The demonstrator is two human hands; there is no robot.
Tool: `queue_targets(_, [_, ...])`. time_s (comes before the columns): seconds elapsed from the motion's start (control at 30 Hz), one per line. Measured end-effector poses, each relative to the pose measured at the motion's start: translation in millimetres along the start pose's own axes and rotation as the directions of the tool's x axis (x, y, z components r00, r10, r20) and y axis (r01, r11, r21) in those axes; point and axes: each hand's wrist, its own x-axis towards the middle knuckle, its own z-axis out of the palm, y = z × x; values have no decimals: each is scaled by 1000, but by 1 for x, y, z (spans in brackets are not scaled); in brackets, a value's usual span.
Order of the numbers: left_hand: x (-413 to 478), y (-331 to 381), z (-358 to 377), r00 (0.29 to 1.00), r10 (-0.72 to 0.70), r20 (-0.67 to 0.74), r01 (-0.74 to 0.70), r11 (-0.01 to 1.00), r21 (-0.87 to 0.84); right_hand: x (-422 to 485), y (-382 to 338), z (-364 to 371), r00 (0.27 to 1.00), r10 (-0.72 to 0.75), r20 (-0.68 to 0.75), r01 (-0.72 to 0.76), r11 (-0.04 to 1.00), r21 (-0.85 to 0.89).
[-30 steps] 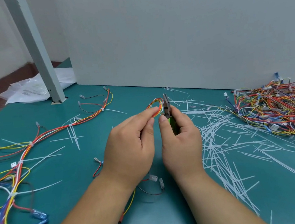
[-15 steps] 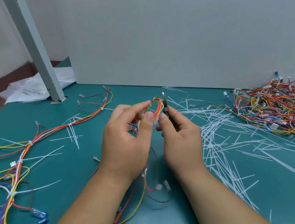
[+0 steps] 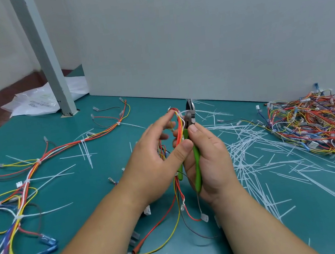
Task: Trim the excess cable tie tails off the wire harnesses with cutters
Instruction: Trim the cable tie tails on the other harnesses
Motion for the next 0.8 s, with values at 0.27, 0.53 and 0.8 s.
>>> queue_targets(0.27, [-1, 5, 3, 961, 170, -219, -98, 948, 304, 3, 5, -6, 994, -18, -108, 12, 998, -55])
queue_targets(0.53, [-4, 11, 5, 945, 266, -191, -211, 940, 269, 5, 5, -8, 987, 30, -156, -32, 999, -9])
queue_targets(0.8, [-8, 14, 12, 964, 212, -160, -161, 945, 284, 7, 6, -9, 965, 50, -257, -60, 998, -34])
